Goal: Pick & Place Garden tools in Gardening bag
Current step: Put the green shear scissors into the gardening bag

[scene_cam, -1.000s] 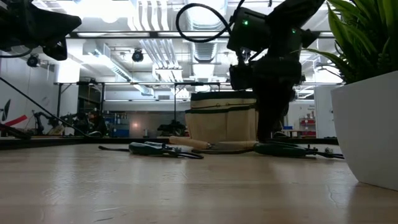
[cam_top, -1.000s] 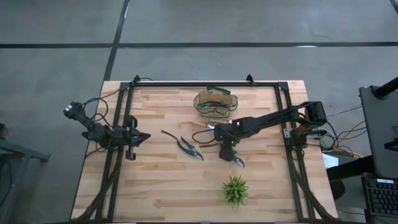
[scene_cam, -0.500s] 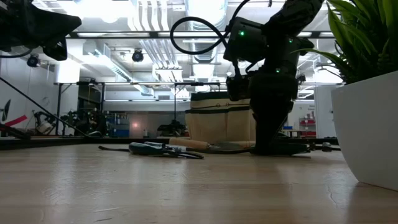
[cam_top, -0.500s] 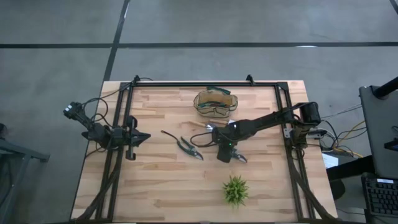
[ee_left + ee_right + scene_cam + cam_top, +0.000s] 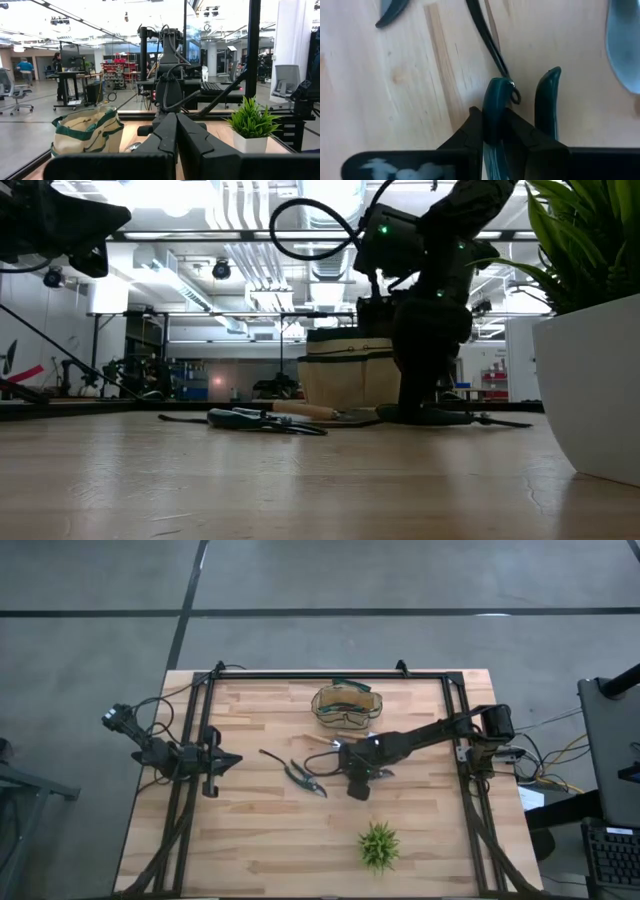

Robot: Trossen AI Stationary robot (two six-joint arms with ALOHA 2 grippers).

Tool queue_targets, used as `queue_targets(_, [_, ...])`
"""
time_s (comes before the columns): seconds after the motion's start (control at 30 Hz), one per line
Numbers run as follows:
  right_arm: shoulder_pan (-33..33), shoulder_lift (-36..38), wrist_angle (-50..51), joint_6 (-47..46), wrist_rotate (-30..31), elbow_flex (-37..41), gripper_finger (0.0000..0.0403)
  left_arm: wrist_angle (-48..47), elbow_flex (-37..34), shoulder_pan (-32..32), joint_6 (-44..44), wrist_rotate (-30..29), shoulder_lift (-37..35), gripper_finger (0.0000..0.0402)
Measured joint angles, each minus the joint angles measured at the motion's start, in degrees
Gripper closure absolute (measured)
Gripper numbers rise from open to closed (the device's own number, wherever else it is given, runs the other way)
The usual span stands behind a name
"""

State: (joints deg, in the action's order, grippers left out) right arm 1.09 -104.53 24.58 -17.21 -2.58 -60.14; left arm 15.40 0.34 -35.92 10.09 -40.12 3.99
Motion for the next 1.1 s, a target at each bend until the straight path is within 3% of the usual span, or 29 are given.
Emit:
queue_targets(0.3, [0.03,0.94,-0.80,4.30,0.03,-3.45,0.0367,-0.02,0.00,0.00,0.01,0.00,0.00,0.0388])
queue_targets(0.53, [0.03,6.60,-6.43,7.49,1.09,-1.51,0.0367,-0.02,0.00,0.00,0.01,0.00,0.00,0.0388])
queue_targets(0.9, [0.03,25.69,-15.41,12.59,13.73,10.36,0.0367,-0.37,0.00,-0.01,0.02,0.03,0.02,0.0388])
queue_targets(1.1, [-0.89,39.04,-29.73,17.18,18.04,22.14,0.0367,-0.50,0.00,-0.02,0.00,0.02,0.02,0.0388])
